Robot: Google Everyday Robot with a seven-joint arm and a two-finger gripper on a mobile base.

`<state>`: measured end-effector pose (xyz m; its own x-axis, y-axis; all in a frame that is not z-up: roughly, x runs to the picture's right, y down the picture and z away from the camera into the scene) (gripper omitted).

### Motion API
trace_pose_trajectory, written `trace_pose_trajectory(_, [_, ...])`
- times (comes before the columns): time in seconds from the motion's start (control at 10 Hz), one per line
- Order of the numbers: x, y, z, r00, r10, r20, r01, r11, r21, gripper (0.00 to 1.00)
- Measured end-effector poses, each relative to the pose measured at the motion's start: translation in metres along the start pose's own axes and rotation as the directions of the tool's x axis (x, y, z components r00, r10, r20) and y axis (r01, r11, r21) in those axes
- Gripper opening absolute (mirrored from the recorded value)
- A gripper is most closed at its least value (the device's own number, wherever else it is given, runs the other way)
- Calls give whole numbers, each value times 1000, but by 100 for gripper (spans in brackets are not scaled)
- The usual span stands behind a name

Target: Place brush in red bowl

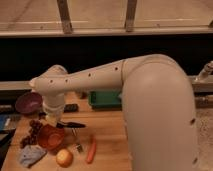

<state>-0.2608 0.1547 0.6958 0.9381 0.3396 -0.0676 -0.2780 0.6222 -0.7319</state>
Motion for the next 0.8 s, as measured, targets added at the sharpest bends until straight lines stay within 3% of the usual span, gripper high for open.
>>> trace_pose_trajectory(0.1, [-9,3,3,1000,-10,3,10,1000,-4,0])
trace_pose_trajectory(0.6, [-8,2,3,1000,-5,-5,5,1000,-6,0])
trace_pose_trajectory(0.8, [-17,12,14,998,-30,-47,29,999,-29,0])
